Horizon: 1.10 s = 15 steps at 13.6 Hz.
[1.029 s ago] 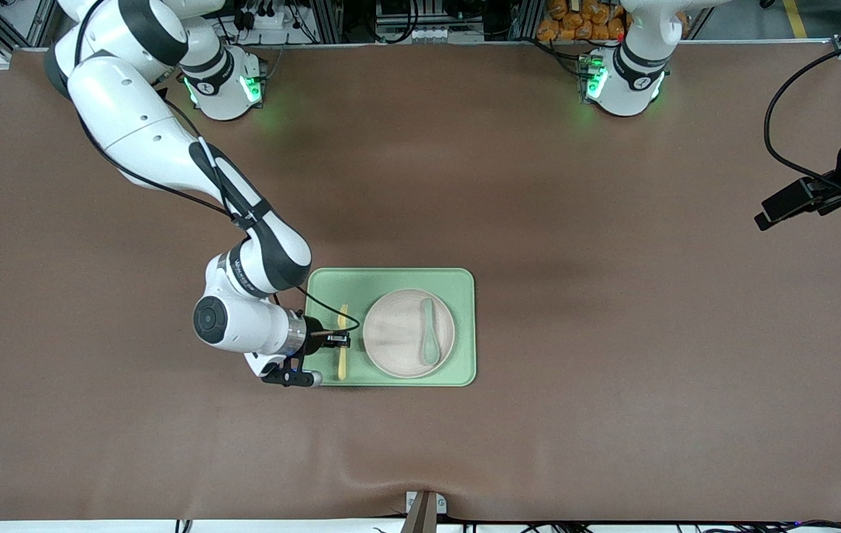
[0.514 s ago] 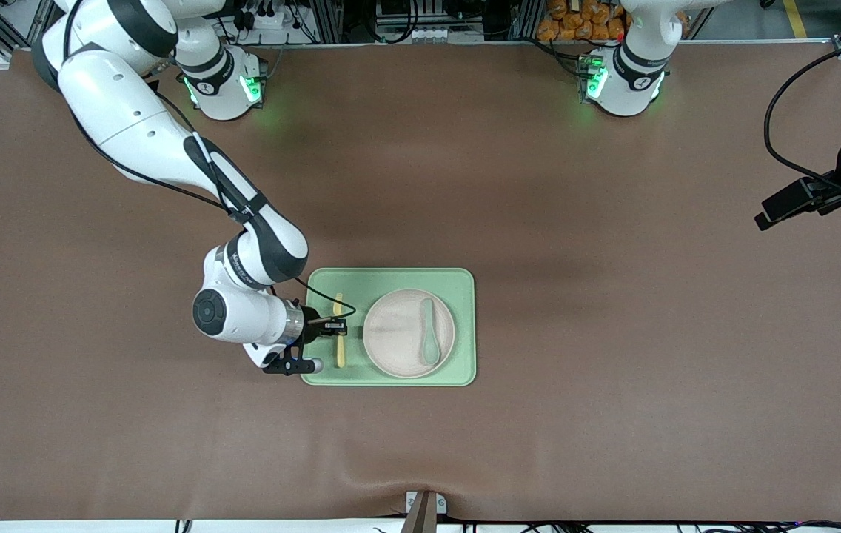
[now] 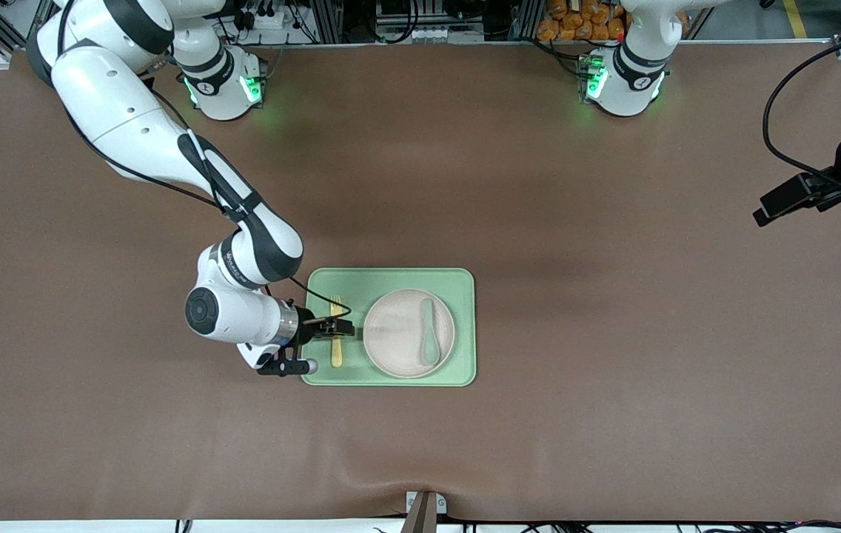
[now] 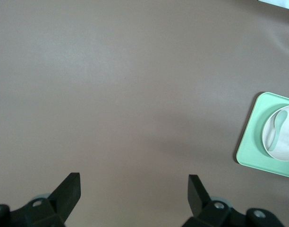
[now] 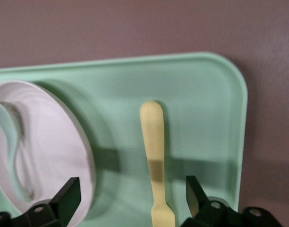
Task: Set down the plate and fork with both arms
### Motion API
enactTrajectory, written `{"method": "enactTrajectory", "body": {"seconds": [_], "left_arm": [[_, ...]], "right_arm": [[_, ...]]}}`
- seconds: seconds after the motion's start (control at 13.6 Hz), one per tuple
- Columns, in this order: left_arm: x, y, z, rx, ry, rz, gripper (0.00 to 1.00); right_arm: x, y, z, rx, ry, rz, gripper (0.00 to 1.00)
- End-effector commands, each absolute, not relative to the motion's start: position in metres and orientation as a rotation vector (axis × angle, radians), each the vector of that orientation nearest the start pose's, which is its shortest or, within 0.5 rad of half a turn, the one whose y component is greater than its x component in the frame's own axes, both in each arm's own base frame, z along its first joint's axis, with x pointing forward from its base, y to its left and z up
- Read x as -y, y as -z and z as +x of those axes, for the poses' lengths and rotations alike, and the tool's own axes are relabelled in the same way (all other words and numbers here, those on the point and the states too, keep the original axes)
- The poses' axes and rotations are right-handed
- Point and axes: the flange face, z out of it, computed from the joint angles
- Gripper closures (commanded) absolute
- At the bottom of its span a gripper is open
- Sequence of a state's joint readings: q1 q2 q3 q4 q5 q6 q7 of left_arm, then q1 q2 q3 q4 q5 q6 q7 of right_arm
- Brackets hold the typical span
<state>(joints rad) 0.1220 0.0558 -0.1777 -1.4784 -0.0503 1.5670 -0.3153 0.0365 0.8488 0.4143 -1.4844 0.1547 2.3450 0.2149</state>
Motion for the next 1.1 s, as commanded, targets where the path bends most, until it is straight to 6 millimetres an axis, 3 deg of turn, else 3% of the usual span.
{"method": "enactTrajectory", "body": {"seconds": [0.0,0.29,0.44,0.66,0.88,1.03], "left_arm": [[0.038,-0.644,0.561,0.366,0.037,-3.159,0.0],[0.047,-0.647,0.556,0.192,0.042,-3.106,0.0],[0.061,-0.649,0.55,0.115,0.056,-3.06,0.0],[0.067,-0.648,0.528,0.111,0.066,-3.053,0.0],[0.07,-0.651,0.517,0.102,0.084,-3.065,0.0],[0.074,-0.651,0.515,0.099,0.096,-3.094,0.0]], "right_arm": [[-0.258,-0.249,0.689,0.044,-0.098,-2.732,0.0],[-0.219,-0.313,0.713,0.101,-0.248,-2.812,0.0],[-0.203,-0.328,0.717,0.09,-0.276,-2.836,0.0],[-0.179,-0.405,0.711,-0.01,-0.258,-2.882,0.0],[-0.179,-0.501,0.676,-0.018,-0.218,-2.981,0.0],[-0.161,-0.548,0.658,-0.051,-0.173,-3.022,0.0]]}}
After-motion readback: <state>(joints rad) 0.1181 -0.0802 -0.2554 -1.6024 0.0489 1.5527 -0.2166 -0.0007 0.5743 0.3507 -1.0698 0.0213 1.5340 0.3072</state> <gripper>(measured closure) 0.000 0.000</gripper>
